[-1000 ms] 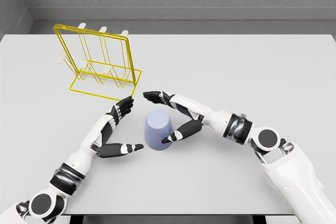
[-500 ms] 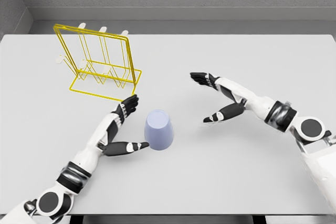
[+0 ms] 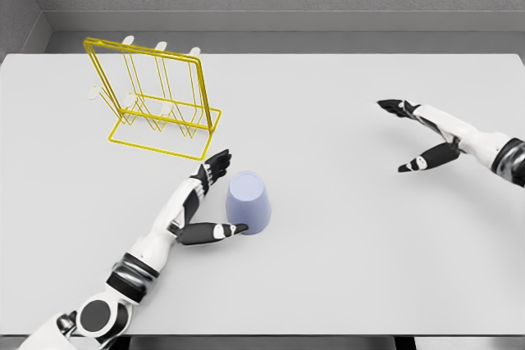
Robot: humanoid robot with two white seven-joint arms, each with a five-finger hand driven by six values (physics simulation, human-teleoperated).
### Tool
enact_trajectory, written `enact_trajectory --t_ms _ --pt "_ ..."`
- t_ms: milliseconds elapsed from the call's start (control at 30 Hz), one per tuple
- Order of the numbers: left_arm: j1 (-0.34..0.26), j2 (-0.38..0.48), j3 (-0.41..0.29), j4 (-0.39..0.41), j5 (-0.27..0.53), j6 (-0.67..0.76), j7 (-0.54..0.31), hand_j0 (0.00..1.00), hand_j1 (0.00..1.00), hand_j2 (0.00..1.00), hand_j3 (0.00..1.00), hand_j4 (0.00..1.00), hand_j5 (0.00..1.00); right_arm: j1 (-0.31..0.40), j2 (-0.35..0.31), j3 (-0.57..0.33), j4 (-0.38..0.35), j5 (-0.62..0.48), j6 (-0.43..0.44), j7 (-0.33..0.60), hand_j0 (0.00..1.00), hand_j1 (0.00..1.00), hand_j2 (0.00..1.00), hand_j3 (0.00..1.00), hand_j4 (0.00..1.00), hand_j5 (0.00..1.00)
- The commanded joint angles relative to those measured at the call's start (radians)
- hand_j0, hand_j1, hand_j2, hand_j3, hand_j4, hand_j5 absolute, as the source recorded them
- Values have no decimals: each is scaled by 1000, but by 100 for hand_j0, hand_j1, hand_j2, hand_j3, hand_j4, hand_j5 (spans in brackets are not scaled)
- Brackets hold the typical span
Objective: Place the cup on the cup holder with both arms
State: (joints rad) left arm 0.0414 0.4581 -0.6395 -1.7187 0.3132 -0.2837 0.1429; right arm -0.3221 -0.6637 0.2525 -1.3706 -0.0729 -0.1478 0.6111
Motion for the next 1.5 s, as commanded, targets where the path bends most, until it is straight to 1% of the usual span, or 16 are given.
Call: enact_trajectory --t_ms 0,67,167,267,300,333,400,633,700,967,1467 --pt "0 -7 -2 1 -6 6 0 100 100 100 100 100 100 0 -10 -16 24 -2 -3 0 100 100 100 100 100 100" --pt "-3 -12 -15 1 -6 8 0 100 100 100 100 100 100 5 -10 -33 27 -2 -4 0 100 100 100 100 100 100" --pt "-3 -19 -17 1 -8 8 0 100 100 100 100 100 100 5 -8 -38 39 -2 -6 0 100 100 100 100 100 100" --pt "-15 -21 -25 1 -8 12 0 100 100 100 100 100 100 8 -8 -41 47 -2 -6 0 100 100 100 100 100 100" --pt "-17 -25 -25 1 -8 14 0 100 100 100 100 100 100 12 -8 -47 47 -2 -16 0 100 100 100 100 100 100" --pt "-17 -27 -25 2 -8 15 0 100 100 100 100 100 100 12 -8 -48 47 -2 -29 0 100 100 100 100 100 100" --pt "-26 -30 -29 2 -8 15 0 100 100 100 100 100 100 11 -5 -48 61 -4 -30 0 100 100 100 100 100 100" --pt "-34 -42 -32 2 -8 29 -3 100 100 100 100 100 100 14 9 -47 64 -2 -30 0 100 100 100 100 100 100" --pt "-46 -44 -51 2 -8 32 -2 100 100 100 100 100 100 14 10 -47 64 -2 -30 0 100 100 100 100 100 100" --pt "-51 -58 -52 8 -8 40 -3 100 100 100 100 100 100 15 13 -47 64 -2 -30 0 100 100 100 100 100 100" --pt "-51 -58 -48 8 -6 57 -2 100 100 100 100 100 100 17 19 -47 64 -4 -30 0 100 100 100 100 100 100"
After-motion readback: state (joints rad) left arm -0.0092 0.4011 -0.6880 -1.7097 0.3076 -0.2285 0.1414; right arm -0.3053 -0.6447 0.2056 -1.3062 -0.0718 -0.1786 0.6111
